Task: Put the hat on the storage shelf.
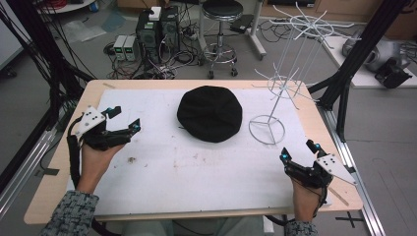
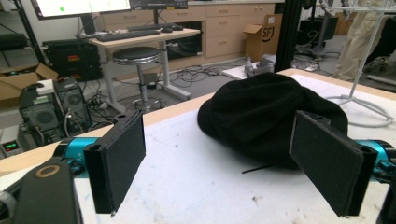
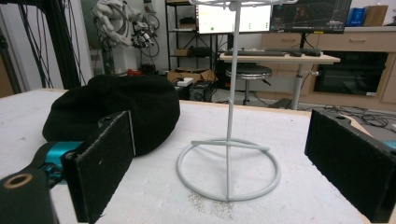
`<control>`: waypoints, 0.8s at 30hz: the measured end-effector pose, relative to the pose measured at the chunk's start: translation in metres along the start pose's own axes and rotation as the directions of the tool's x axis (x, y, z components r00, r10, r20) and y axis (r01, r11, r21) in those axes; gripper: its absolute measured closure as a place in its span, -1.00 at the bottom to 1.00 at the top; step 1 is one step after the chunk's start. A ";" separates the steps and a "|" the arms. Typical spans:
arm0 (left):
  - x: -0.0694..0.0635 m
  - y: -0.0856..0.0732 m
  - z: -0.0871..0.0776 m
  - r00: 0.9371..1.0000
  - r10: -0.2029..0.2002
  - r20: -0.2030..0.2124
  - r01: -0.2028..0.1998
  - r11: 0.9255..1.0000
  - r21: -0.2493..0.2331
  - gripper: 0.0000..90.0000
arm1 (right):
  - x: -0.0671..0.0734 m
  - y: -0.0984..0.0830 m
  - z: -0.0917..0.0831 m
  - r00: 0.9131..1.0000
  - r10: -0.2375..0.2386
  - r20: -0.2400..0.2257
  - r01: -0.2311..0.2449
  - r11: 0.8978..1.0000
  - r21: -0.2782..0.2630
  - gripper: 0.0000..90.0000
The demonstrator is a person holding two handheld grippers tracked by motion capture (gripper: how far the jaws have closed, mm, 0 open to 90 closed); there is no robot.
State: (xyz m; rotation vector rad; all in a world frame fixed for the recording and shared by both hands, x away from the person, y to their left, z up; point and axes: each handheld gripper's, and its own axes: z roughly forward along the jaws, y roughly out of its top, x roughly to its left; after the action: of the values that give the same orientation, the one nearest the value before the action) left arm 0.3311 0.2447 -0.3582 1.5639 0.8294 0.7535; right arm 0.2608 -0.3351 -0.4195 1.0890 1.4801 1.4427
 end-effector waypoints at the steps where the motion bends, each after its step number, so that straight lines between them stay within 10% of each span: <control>1: -0.001 0.001 0.004 1.000 0.002 0.002 -0.002 1.000 0.010 -0.59 | 0.000 0.000 0.000 1.000 -0.001 -0.001 0.001 1.000 -0.001 -0.84; 24: -0.019 0.021 0.090 0.996 0.027 0.090 -0.021 0.998 -0.065 -0.55 | -0.002 -0.002 0.002 1.000 0.021 -0.009 -0.021 1.000 0.002 -0.84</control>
State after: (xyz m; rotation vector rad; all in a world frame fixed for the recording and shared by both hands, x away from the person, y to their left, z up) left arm 0.3979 0.1788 -0.3502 1.5411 0.7144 0.7140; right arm 0.2631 -0.3362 -0.4217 1.1034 1.4805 1.4627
